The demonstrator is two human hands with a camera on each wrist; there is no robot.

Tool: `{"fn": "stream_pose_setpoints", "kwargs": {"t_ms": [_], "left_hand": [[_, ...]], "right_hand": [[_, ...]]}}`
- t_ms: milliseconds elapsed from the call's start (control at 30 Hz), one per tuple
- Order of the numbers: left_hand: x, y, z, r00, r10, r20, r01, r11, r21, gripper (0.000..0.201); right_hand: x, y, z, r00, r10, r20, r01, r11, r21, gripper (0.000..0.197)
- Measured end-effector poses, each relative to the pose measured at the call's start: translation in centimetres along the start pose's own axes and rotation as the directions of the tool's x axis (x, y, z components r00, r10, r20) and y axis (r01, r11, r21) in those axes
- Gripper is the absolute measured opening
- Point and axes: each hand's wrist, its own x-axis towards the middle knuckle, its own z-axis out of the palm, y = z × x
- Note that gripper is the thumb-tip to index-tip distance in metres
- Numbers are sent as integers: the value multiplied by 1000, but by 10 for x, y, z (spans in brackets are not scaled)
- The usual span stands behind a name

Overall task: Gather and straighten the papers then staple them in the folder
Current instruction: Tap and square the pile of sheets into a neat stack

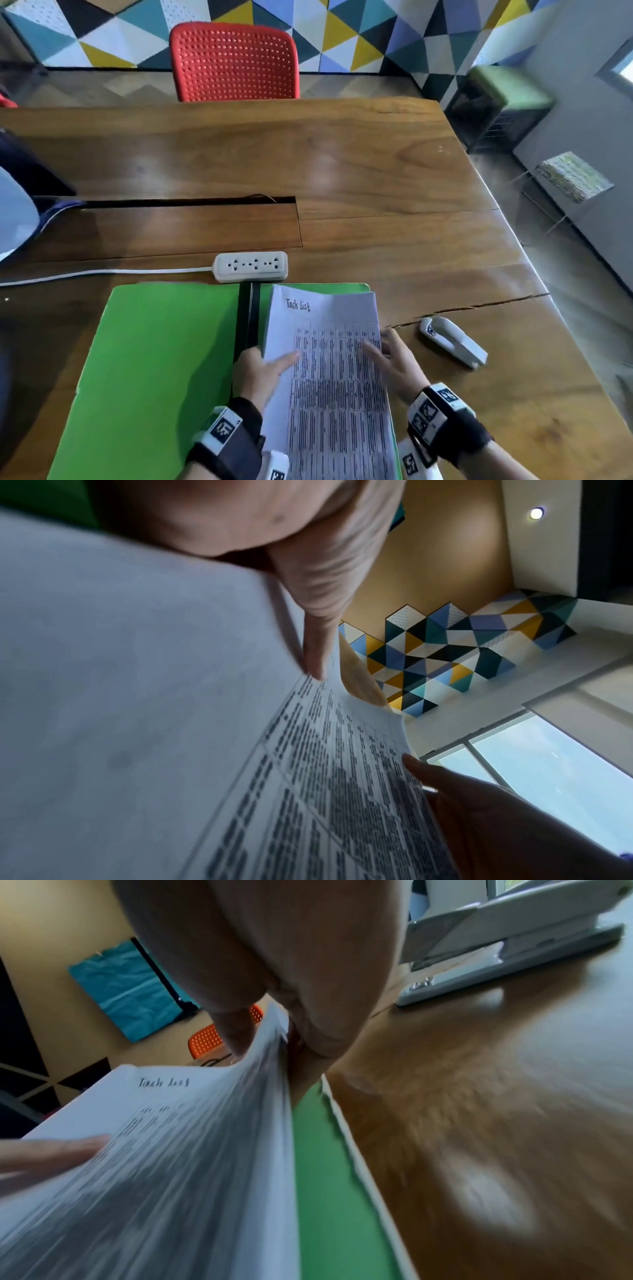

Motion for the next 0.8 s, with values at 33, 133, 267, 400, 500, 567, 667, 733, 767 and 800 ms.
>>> {"fn": "stream_pose_setpoints", "kwargs": {"t_ms": [33,133,267,400,500,567,667,733,767,800], "left_hand": [[4,3,-2,999,28,-20,-28,1000,5,91],[29,14,-9,993,116,-19,-117,992,-53,69],[65,46,-19,938,345,-27,-346,937,-42,47],[88,64,-26,888,455,65,-459,870,181,24],[91,63,-28,872,486,58,-484,839,247,21],[89,57,-29,857,513,44,-505,821,267,16],[86,50,-32,842,536,55,-529,802,276,15],[87,47,-33,847,527,73,-528,813,248,16],[88,47,-34,854,513,83,-518,827,219,17],[88,47,-35,866,490,94,-499,847,181,17]], "right_hand": [[7,-5,-3,1000,-3,7,3,1000,-6,39],[29,-25,-11,998,-62,3,62,993,-102,51],[68,-54,-18,989,-142,-39,127,955,-267,51],[89,-67,-15,970,-244,4,233,922,-308,31],[94,-60,-8,962,-273,23,264,898,-351,28],[93,-54,-5,961,-276,7,263,909,-324,25],[88,-48,1,954,-298,-21,278,914,-295,21],[87,-44,4,949,-313,-39,289,912,-292,20],[87,-43,5,946,-321,-43,295,909,-296,20],[88,-42,6,944,-327,-46,300,907,-297,20]]}}
